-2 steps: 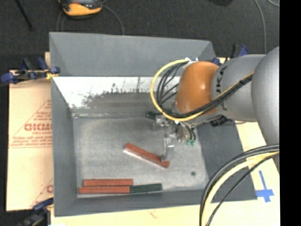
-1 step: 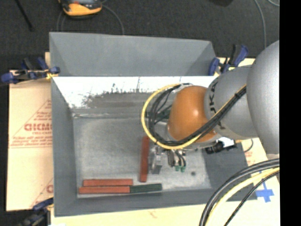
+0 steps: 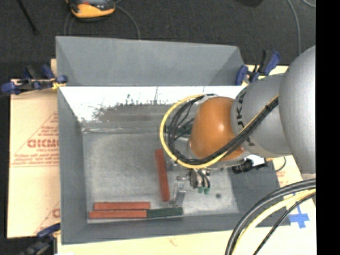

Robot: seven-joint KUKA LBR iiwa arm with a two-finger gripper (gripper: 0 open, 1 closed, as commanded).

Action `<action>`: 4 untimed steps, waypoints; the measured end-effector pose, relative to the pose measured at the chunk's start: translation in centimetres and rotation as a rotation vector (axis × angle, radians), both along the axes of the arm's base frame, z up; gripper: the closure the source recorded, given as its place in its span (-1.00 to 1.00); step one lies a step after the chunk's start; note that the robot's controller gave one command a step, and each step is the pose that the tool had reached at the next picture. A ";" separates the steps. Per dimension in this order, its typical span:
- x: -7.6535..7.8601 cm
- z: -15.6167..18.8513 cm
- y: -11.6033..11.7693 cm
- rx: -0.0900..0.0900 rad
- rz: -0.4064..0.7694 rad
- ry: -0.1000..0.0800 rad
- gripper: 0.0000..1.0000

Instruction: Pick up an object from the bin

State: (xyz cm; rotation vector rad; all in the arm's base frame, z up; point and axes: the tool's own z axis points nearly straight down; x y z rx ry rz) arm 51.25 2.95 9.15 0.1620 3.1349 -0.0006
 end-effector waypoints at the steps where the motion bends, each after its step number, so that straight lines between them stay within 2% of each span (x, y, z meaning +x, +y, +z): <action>1: 0.0 0.0 0.0 0.000 0.001 0.000 -1.00; 2: 3.6 -1.4 5.5 0.001 -0.008 0.000 1.00; 3: 3.6 -1.4 5.5 0.001 -0.008 0.000 1.00; 4: 2.2 14.2 7.6 0.002 0.062 -0.003 1.00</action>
Offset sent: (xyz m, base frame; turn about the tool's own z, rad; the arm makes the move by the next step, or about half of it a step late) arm 0.0356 0.0554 -0.0143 0.0127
